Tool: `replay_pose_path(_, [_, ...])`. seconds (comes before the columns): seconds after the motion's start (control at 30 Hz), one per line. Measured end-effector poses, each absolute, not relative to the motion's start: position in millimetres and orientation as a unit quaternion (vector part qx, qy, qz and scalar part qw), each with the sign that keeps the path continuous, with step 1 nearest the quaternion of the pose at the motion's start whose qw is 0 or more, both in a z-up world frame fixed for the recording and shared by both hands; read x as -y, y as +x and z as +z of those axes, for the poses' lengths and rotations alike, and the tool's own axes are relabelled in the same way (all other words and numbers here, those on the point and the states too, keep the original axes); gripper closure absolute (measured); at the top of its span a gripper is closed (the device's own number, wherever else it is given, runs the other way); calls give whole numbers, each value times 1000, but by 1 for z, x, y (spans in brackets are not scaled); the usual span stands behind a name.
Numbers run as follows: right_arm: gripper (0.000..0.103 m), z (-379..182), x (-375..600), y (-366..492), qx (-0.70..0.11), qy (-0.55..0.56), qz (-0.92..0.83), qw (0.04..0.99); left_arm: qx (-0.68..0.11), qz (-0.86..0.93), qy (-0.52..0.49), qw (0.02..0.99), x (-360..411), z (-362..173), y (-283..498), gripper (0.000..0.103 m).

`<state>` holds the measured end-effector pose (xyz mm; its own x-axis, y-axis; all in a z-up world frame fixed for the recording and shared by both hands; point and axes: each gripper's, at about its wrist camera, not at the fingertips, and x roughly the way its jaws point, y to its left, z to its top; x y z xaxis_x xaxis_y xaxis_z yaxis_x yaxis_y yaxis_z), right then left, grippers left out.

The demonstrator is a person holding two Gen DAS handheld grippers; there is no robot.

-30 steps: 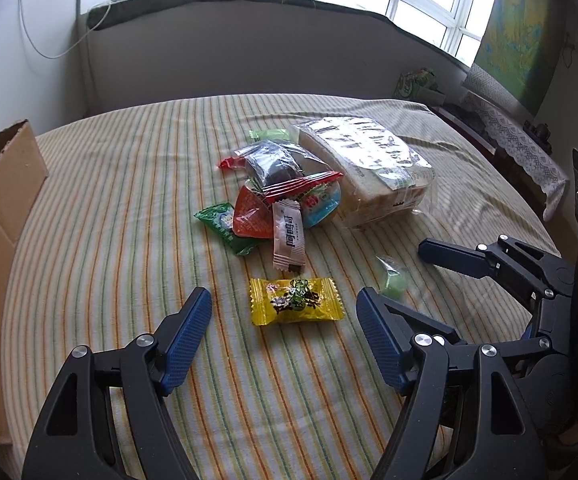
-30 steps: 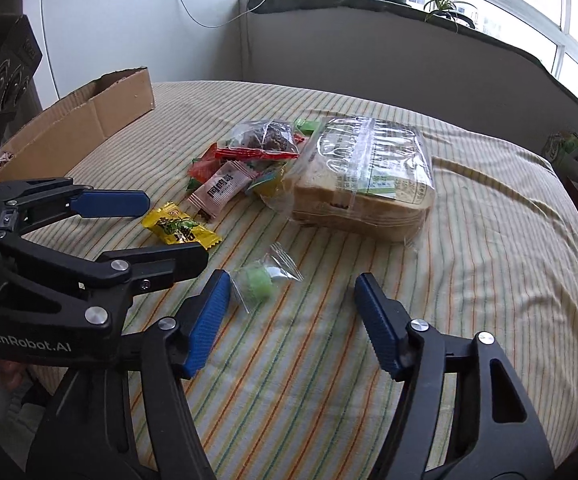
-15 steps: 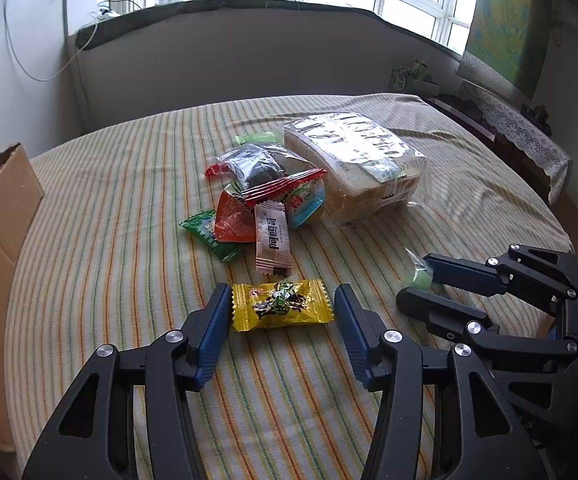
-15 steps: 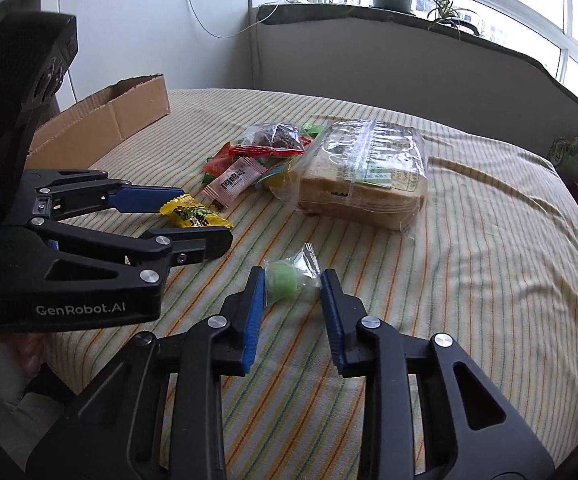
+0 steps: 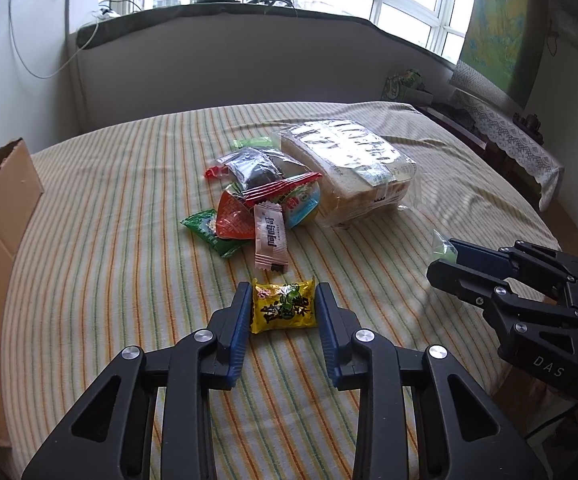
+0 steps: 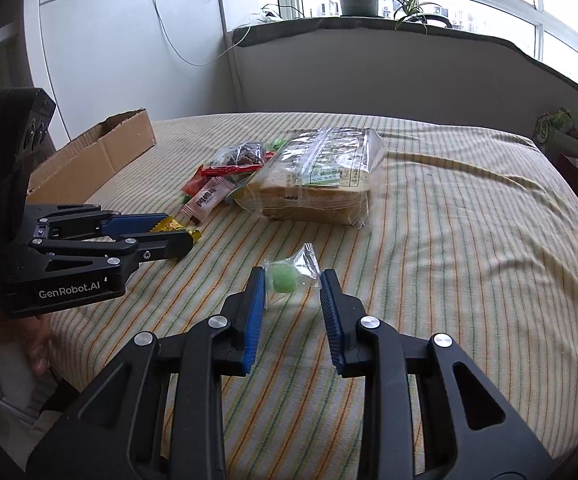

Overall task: Organize snacks
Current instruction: 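Grasp the small green-candy bag with the right tool while the left tool grasps the yellow candy, then carry the green-candy bag and yellow candy in both tools to the box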

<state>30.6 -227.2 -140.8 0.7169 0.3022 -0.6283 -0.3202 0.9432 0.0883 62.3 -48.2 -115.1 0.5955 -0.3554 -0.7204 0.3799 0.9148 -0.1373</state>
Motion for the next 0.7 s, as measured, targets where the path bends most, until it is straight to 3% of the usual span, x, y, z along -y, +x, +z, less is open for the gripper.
replay_pose_path(0.7, [74, -124, 227, 29, -320, 10, 156, 934, -351, -210, -39, 912, 22, -77, 46, 73])
